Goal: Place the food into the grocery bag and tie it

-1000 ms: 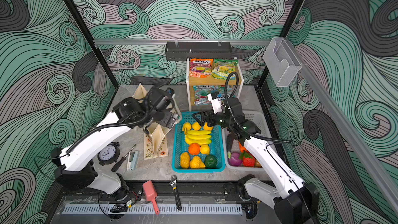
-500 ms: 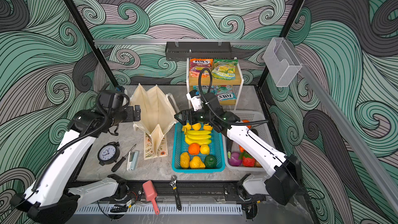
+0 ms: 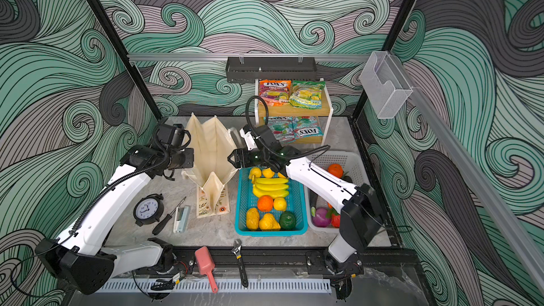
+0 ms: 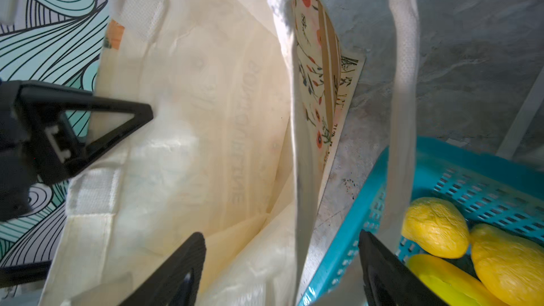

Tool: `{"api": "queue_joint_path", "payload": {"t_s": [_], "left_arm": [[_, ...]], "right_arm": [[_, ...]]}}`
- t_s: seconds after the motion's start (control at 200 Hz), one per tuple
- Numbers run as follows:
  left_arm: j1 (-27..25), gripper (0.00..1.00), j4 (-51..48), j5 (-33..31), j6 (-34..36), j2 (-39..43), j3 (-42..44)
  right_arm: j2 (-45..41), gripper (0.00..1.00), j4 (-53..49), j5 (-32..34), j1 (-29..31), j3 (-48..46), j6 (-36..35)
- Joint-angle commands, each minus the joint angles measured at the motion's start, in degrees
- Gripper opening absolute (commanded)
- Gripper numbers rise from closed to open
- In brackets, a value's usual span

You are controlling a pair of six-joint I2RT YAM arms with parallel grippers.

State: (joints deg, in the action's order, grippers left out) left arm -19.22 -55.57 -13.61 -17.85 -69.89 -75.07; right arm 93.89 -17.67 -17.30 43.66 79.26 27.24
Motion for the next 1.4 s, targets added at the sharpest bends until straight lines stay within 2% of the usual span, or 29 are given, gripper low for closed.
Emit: {"api": "queue_joint_path", "payload": {"t_s": [0.0,0.115,0.215,0.385,0.43,0.46,0.47,0.5,0.565,0.62,0.675,0.73,0.755,0.916,0.996,1.096,1.201,1.391], "left_arm": [[0.3,0.00,0.1,6.8,-0.2,1.7,0.7],[0.3,0.00,0.3,13.3,0.2,4.0,2.2],[0.3,0.00,-0.6,15.7,1.1,5.0,2.3],[0.3,0.00,-0.6,12.5,2.2,4.1,2.3],[0.2,0.15,-0.8,11.1,2.5,3.4,2.1],[0.3,0.38,-0.9,10.2,2.9,2.9,2.0],[0.3,0.43,-1.0,9.7,3.0,2.6,1.9],[0.2,0.48,-1.1,8.3,2.9,2.1,1.7],[0.3,0.43,-1.0,7.3,3.3,1.5,1.8],[0.3,0.18,-0.7,7.8,3.7,1.4,2.0],[0.2,0.00,-0.6,7.8,3.8,1.4,2.3],[0.3,0.00,-1.1,5.9,3.6,1.4,2.4],[0.3,0.00,-1.5,4.3,3.3,1.5,2.3],[0.4,0.00,-5.6,-9.8,1.4,1.8,0.0],[0.4,0.00,-7.2,-14.2,1.1,1.6,-1.1],[1.0,0.00,-7.4,-16.8,0.7,1.3,-0.9],[3.6,0.00,-6.7,-15.9,0.2,1.3,0.6],[7.6,0.00,-4.7,-15.6,-0.4,3.3,3.4]], "right_arm": [[0.8,0.78,-1.3,3.2,0.9,2.0,1.5],[-1.4,0.78,-2.6,6.0,2.3,1.3,1.0],[-2.9,0.74,-5.3,7.8,3.1,0.4,1.1],[-1.8,0.62,-6.2,10.6,3.4,-0.8,1.4],[-1.3,0.62,-6.7,10.2,3.4,-0.3,1.4],[-1.1,0.62,-6.6,10.1,3.4,-0.3,1.7],[-1.1,0.62,-6.5,10.1,3.5,-0.2,1.7],[-1.2,0.62,-6.5,10.0,3.5,-0.2,1.8],[-1.1,0.54,-6.5,10.1,3.7,0.0,1.7],[-1.2,0.43,-6.8,10.5,3.8,0.0,1.2],[-1.5,0.32,-7.2,11.2,3.8,0.0,0.6],[-2.1,0.09,-7.9,13.2,3.8,0.1,-0.3],[-2.3,0.04,-8.2,14.1,3.8,0.0,-0.7],[-4.0,0.04,-11.2,17.8,2.5,0.1,-2.6],[-4.6,0.00,-14.0,19.6,1.8,1.1,-3.8],[-5.1,0.00,-18.1,22.2,1.2,2.3,-5.8],[-6.9,0.00,-19.3,23.1,-0.6,-0.1,-7.0],[-9.6,0.00,-19.5,20.9,-4.2,-4.0,-8.2]]}}
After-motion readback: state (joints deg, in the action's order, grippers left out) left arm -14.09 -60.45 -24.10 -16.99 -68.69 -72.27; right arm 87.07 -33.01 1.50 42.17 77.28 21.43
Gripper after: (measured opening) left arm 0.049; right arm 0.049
